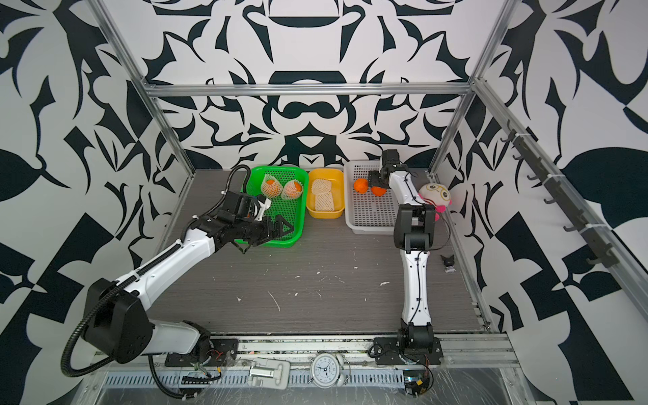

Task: Remove foam nets from oranges
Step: Place the orange in the basket, then pick up the orange from the basket.

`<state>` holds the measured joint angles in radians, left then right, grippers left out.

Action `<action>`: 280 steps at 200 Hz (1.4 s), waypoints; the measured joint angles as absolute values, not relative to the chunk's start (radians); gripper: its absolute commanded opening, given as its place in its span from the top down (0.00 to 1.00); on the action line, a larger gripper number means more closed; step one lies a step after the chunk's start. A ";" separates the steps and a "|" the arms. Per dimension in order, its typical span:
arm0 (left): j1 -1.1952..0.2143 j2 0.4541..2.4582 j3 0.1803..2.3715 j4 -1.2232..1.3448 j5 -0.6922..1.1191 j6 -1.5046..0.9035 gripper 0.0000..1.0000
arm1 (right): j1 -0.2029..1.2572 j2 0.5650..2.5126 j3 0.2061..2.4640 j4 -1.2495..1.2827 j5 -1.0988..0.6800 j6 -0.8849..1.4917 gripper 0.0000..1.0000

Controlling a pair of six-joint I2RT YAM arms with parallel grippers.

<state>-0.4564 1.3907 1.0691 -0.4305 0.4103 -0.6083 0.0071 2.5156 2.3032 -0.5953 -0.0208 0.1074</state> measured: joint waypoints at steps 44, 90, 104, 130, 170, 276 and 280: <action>-0.453 1.384 1.066 -0.429 0.408 -0.610 0.01 | 0.007 2.472 2.303 -0.617 -0.011 0.091 0.05; -0.450 1.362 1.065 -0.439 0.396 -0.608 0.00 | 0.007 2.349 2.252 -0.623 -0.004 0.070 0.01; -0.448 1.350 1.065 -0.460 0.374 -0.601 0.01 | 0.009 2.249 2.149 -0.601 -0.007 0.071 0.01; -0.439 1.330 1.073 -0.541 0.298 -0.576 0.01 | 0.020 1.977 1.837 -0.502 -0.019 0.077 0.01; -0.404 1.324 1.140 -0.689 0.177 -0.548 0.01 | 0.134 1.636 1.474 -0.382 -0.010 0.097 0.01; -0.393 1.636 1.400 -0.896 -0.017 -0.499 0.00 | 0.463 1.480 1.107 -0.326 0.032 0.181 0.01; -0.393 1.645 1.405 -0.898 -0.022 -0.498 0.01 | 0.469 1.480 1.106 -0.321 0.031 0.183 0.01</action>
